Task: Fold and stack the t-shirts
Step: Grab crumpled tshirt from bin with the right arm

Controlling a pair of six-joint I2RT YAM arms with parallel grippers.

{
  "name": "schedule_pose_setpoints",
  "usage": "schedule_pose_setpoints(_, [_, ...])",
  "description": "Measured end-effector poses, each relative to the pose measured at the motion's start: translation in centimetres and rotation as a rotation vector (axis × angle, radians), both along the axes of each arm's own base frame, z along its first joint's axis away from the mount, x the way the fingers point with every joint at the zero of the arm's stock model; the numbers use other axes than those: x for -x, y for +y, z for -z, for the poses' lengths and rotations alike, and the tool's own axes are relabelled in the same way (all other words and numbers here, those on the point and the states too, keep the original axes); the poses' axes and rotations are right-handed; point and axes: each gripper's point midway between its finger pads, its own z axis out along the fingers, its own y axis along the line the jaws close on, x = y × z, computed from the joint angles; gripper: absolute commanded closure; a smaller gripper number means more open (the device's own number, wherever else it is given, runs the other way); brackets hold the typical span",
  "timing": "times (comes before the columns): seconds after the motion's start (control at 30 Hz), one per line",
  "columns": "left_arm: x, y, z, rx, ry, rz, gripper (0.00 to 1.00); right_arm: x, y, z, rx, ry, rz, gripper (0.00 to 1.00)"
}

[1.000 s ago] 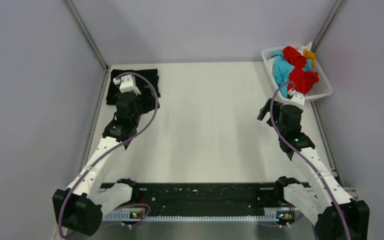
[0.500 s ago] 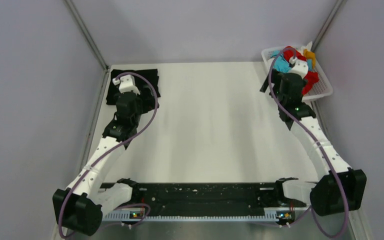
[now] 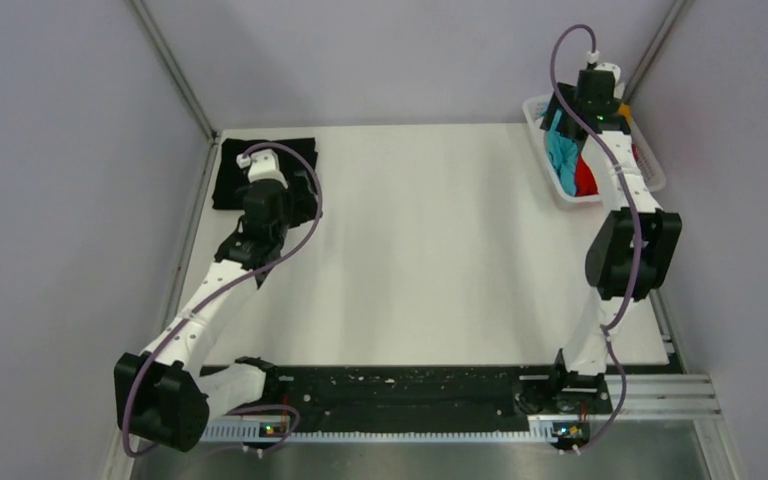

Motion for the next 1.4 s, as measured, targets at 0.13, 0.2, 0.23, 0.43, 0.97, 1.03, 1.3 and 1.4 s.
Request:
schedule_pose_setpoints(0.13, [-0.2, 0.1, 0.5, -0.011, 0.021, -0.006, 0.01, -1.1, 0.3, 3.4, -0.017, 0.094, -0.016, 0.23])
schedule_pose_setpoints(0.2, [-0.4, 0.2, 0.7, -0.013, 0.026, -0.009, 0.01, -1.2, 0.3, 4.7, -0.019, 0.130, -0.015, 0.27])
schedule_pose_setpoints(0.23, [-0.5, 0.2, 0.7, -0.014, 0.027, -0.009, 0.01, -1.4, 0.3, 5.1, -0.019, 0.140, -0.013, 0.33])
schedule_pose_setpoints(0.43, [-0.9, 0.3, 1.5, -0.020, 0.055, -0.013, 0.01, -2.8, 0.0, 7.3, -0.018, 0.173, -0.001, 0.52])
schedule_pose_setpoints(0.97, [-1.0, 0.5, 2.2, -0.020, 0.082, -0.014, 0.01, -4.8, -0.5, 7.0, -0.021, 0.160, -0.025, 1.00])
schedule_pose_setpoints(1.03, [-1.0, 0.5, 2.1, -0.020, 0.081, -0.014, 0.01, -4.3, -0.6, 5.6, -0.009, 0.148, -0.028, 1.00])
schedule_pose_setpoints(1.3, [-0.9, 0.5, 1.5, -0.013, 0.063, -0.013, 0.01, -1.8, -0.9, -11.9, 0.058, -0.230, -0.024, 1.00])
schedule_pose_setpoints(1.4, [-0.9, 0.6, 1.4, -0.010, 0.060, -0.017, 0.01, 0.0, -0.7, -20.3, 0.082, -0.436, -0.029, 1.00])
